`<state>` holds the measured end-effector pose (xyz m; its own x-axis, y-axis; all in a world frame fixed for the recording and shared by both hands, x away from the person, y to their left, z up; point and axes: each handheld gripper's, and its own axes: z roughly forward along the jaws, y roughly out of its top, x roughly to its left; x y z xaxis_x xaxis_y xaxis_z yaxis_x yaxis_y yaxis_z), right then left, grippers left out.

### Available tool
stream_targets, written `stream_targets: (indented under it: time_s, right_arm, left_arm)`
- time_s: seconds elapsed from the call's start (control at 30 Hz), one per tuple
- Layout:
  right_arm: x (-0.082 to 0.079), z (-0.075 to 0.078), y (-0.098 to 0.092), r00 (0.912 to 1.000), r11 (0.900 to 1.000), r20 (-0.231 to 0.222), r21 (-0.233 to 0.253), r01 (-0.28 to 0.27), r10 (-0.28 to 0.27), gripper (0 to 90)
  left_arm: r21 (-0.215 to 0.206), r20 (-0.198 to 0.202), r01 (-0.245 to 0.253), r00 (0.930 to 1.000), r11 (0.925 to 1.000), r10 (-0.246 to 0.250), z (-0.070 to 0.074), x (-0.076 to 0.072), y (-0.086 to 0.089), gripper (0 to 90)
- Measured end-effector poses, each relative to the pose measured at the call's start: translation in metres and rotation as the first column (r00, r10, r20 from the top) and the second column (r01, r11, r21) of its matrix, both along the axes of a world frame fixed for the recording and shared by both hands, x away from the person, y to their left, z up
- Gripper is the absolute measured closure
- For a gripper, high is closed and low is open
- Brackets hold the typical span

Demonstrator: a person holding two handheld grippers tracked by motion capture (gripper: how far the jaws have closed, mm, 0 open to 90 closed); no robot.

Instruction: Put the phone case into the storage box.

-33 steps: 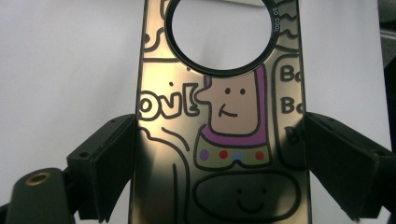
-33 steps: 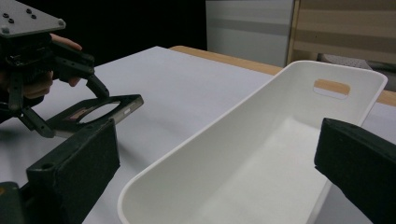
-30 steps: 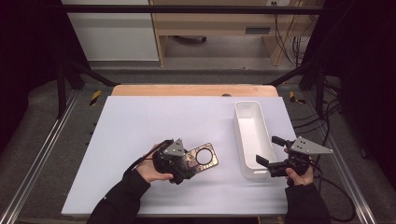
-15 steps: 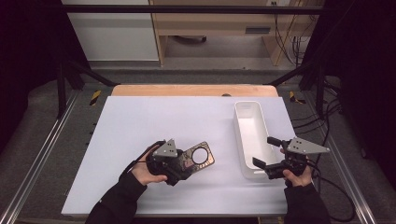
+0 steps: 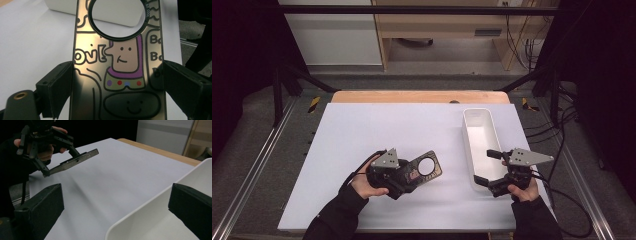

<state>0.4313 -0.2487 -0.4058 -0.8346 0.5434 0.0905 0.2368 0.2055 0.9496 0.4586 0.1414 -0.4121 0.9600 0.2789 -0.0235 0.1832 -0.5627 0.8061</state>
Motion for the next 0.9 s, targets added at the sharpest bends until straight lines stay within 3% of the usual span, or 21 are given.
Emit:
stream_targets:
  time_s: [0.43, 0.9]
  right_arm:
    - [0.002, 0.003, 0.019, 0.9962, 0.996, -0.017, -0.005, -0.085, 0.085, 0.3]
    - [0.005, 0.003, 0.036, 0.9865, 0.987, -0.044, -0.035, -0.159, 0.158, 1.0]
  left_arm:
    - [-0.035, 0.022, 0.020, 0.9996, 0.9992, -0.020, 0.010, -0.004, -0.004, 11.5]
    - [-0.057, 0.016, 0.051, 0.9986, 0.9971, -0.050, 0.016, -0.005, -0.008, 11.5]
